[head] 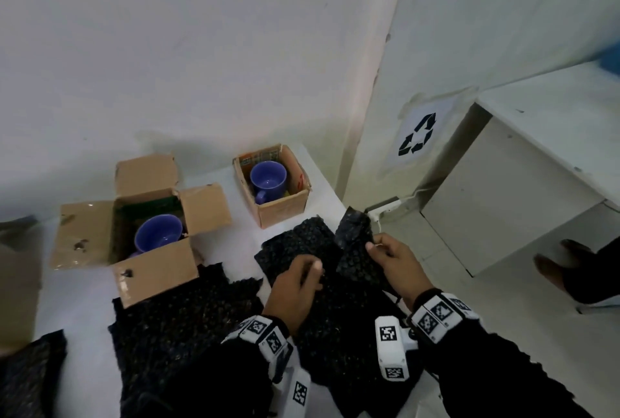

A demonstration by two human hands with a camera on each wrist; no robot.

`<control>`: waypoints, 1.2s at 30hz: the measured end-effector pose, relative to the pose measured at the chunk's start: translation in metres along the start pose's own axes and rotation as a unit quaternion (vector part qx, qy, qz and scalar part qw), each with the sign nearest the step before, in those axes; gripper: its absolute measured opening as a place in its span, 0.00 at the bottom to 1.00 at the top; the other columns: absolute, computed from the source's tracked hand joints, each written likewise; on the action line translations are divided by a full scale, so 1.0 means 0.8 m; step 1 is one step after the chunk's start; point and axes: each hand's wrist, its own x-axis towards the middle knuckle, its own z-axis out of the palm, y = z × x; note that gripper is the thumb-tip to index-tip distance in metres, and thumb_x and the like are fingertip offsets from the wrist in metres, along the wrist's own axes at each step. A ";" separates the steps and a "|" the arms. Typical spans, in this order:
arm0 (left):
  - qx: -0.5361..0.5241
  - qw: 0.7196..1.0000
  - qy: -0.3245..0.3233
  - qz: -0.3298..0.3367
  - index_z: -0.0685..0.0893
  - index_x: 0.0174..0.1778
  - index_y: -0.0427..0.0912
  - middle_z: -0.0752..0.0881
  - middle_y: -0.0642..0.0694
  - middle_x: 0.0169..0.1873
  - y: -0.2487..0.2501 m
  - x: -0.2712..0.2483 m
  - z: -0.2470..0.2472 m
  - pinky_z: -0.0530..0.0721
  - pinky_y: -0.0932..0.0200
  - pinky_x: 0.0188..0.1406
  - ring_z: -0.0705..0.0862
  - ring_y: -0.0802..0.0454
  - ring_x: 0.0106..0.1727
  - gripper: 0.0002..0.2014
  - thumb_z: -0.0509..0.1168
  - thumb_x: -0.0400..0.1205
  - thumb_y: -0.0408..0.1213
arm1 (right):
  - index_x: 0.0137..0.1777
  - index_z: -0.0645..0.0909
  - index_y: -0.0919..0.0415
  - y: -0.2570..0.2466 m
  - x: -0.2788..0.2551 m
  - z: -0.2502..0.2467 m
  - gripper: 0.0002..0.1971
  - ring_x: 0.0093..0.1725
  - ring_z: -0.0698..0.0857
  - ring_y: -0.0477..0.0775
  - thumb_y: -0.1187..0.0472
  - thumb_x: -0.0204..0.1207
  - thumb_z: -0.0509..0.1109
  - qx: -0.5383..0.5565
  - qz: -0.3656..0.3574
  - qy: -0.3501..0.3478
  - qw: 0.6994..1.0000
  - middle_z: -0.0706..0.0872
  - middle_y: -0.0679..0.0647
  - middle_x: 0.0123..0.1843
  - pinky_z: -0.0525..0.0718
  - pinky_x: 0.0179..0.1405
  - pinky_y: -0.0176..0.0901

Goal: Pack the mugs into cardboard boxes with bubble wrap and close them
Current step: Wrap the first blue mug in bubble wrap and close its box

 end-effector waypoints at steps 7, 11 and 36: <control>0.257 0.960 -0.109 0.023 0.65 0.75 0.58 0.78 0.57 0.66 0.006 0.027 -0.002 0.77 0.57 0.65 0.76 0.58 0.64 0.44 0.68 0.65 0.73 | 0.44 0.84 0.60 0.004 0.035 -0.001 0.07 0.41 0.84 0.55 0.61 0.82 0.67 0.015 0.002 -0.031 0.999 0.87 0.61 0.39 0.82 0.50 0.54; 0.445 0.875 -0.161 0.098 0.67 0.72 0.61 0.66 0.58 0.72 -0.027 0.020 -0.009 0.70 0.50 0.69 0.65 0.52 0.70 0.44 0.70 0.61 0.72 | 0.41 0.83 0.58 0.014 0.056 -0.010 0.08 0.42 0.84 0.54 0.59 0.81 0.68 -0.027 -0.006 0.028 0.999 0.87 0.55 0.37 0.82 0.53 0.57; 0.275 0.919 0.243 0.146 0.86 0.49 0.47 0.85 0.46 0.49 0.046 0.113 -0.174 0.82 0.53 0.47 0.83 0.46 0.46 0.12 0.59 0.78 0.31 | 0.51 0.68 0.51 -0.109 0.139 0.066 0.22 0.46 0.79 0.61 0.77 0.65 0.56 0.181 0.037 0.087 0.979 0.76 0.60 0.50 0.79 0.37 0.52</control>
